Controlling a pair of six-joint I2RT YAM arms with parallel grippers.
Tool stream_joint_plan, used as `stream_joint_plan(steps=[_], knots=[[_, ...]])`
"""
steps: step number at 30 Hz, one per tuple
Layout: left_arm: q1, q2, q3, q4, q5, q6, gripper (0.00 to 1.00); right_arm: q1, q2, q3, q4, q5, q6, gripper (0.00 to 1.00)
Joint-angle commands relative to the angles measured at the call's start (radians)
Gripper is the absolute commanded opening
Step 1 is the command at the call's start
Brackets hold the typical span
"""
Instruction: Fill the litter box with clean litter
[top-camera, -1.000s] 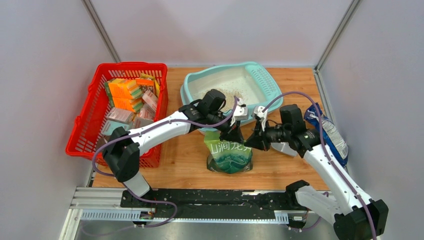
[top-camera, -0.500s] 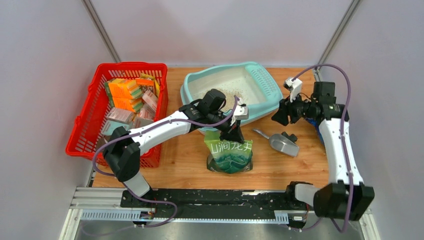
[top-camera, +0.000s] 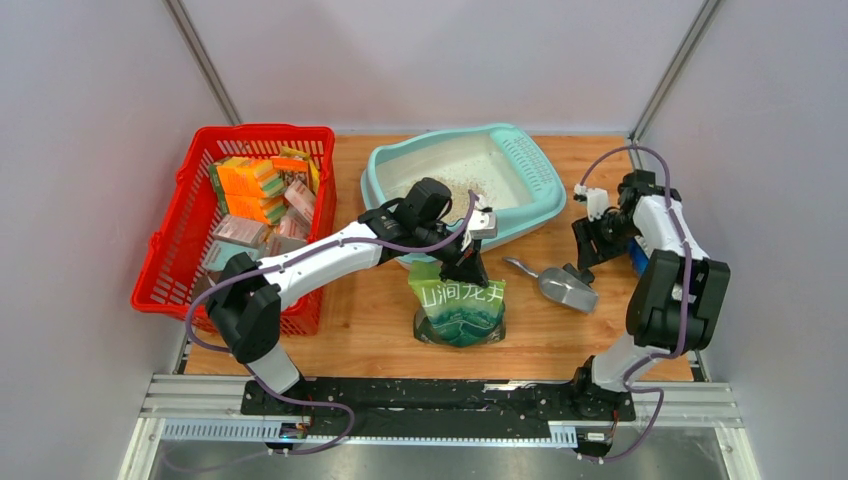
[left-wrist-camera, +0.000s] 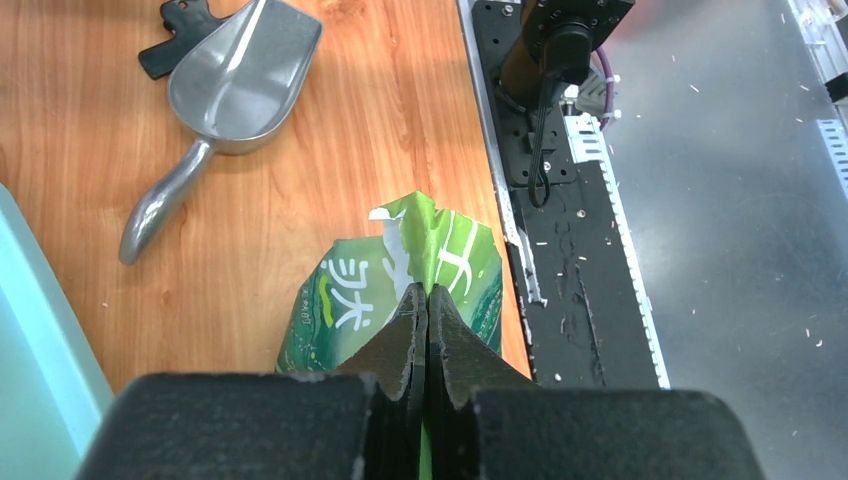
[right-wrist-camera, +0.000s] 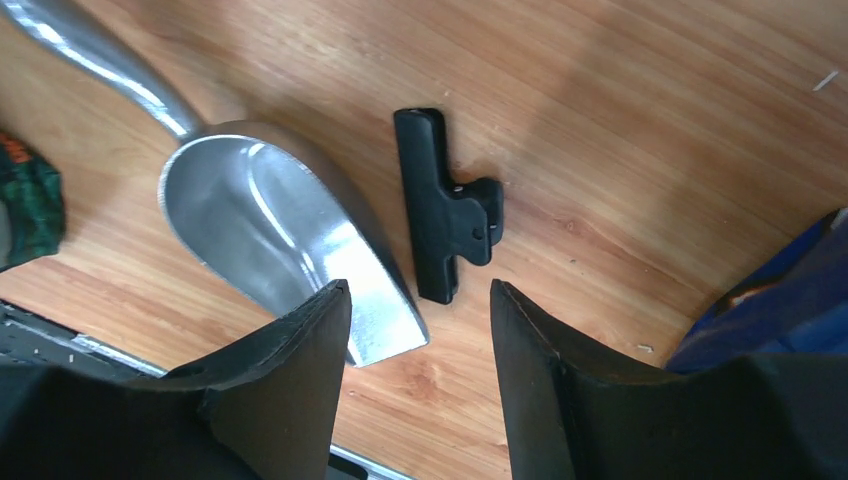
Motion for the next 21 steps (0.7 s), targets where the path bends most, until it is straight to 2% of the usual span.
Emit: stream_joint_plan(steps=[1, 10, 17, 21], knots=[[-0.003, 0.017, 0.042, 0.042, 0.013, -0.004, 0.0, -0.002, 0.086, 0.038, 0.037, 0.113, 0.023, 0.57], [-0.003, 0.017, 0.039, 0.041, 0.007, -0.001, 0.0, -0.019, 0.191, 0.068, 0.066, 0.13, 0.05, 0.57], [-0.003, 0.024, 0.045, 0.04, 0.002, -0.003, 0.0, -0.054, 0.255, 0.086, 0.031, 0.056, 0.058, 0.4], [-0.003, 0.026, 0.048, 0.034, 0.001, 0.002, 0.0, -0.077, 0.312, 0.111, -0.03, 0.015, 0.066, 0.38]])
